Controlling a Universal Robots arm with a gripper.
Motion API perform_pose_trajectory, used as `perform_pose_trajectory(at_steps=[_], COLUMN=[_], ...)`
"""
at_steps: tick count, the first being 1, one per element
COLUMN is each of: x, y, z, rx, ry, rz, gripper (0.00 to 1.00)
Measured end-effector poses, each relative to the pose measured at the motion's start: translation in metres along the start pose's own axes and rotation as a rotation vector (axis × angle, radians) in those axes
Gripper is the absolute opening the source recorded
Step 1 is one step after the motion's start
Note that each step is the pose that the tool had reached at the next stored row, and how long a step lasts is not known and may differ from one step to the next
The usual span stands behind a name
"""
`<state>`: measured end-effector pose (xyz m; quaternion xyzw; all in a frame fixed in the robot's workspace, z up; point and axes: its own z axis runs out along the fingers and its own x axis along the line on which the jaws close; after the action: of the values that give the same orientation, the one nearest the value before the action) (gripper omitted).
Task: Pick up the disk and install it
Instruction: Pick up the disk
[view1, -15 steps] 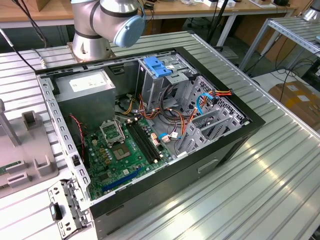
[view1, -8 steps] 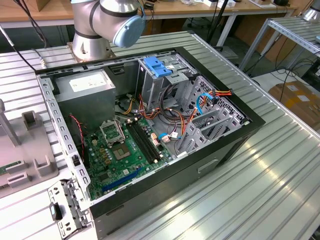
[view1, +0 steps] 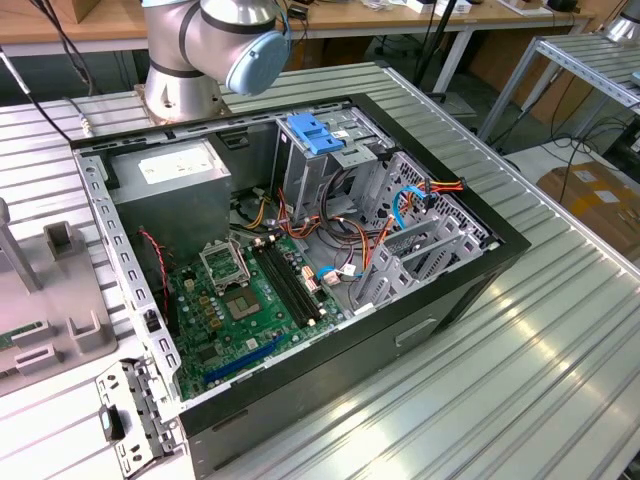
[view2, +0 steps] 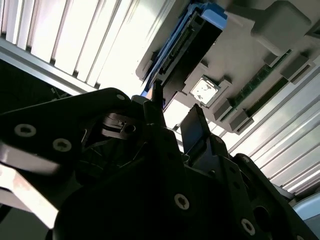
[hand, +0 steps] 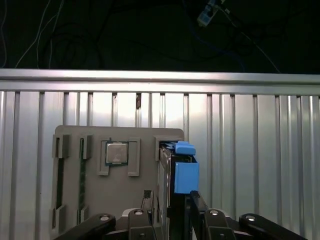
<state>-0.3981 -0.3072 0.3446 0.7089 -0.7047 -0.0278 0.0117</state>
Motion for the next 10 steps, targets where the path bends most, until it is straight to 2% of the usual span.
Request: perform_pose_trajectory(at_steps=[4, 5, 6, 7, 10], x=[0.0, 0.0, 0.0, 0.0, -0.0001], y=[0.0, 0.0, 0.0, 0.0, 0.0], z=[-0.0001, -0.0001, 0.0, -0.0001, 0.0], rx=[-0.0001, -0.0001, -0.0001, -0.0001, -0.0001], ry=[0.0001, 0.0001, 0.0001, 0.0001, 0.0001], rz=[-0.001, -0.001, -0.001, -0.001, -0.001], gripper=[0.44, 0.49, 0.49, 0.56, 0.56])
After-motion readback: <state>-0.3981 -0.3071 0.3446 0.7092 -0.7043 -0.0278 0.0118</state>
